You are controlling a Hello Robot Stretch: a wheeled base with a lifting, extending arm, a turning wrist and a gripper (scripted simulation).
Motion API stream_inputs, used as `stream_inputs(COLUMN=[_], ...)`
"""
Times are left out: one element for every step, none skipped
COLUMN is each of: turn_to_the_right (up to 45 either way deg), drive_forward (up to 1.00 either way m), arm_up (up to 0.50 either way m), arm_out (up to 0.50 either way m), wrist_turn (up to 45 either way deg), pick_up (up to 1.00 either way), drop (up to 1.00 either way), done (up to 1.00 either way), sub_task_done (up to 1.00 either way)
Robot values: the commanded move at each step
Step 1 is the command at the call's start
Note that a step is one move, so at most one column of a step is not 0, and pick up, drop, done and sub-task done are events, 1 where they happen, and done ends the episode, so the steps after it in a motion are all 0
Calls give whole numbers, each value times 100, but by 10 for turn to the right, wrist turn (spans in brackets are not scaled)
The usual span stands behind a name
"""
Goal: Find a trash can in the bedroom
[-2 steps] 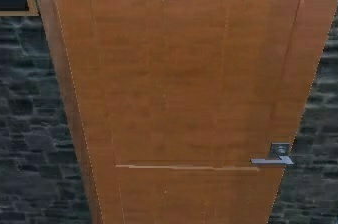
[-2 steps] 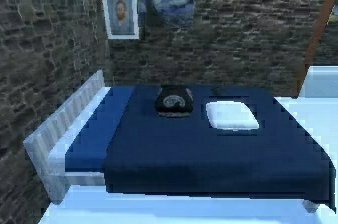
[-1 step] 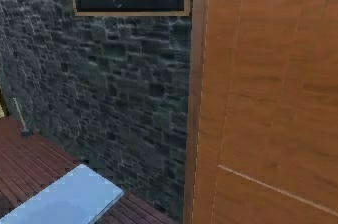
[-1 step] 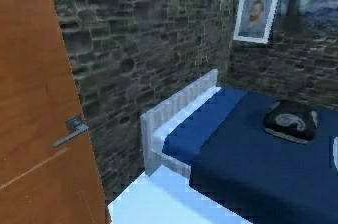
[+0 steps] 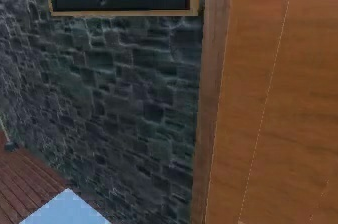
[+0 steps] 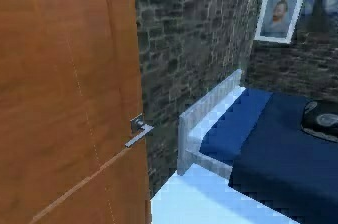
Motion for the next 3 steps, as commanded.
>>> stream_inputs(turn_to_the_right=[-450,-90,0], drive_forward=[0,0,40], arm_up=[0,0,0], arm_out=[0,0,0], wrist_turn=[0,0,0], pick_up=[0,0,0], drop=[0,0,0], done=[0,0,0], sub_task_done=[0,0,0])
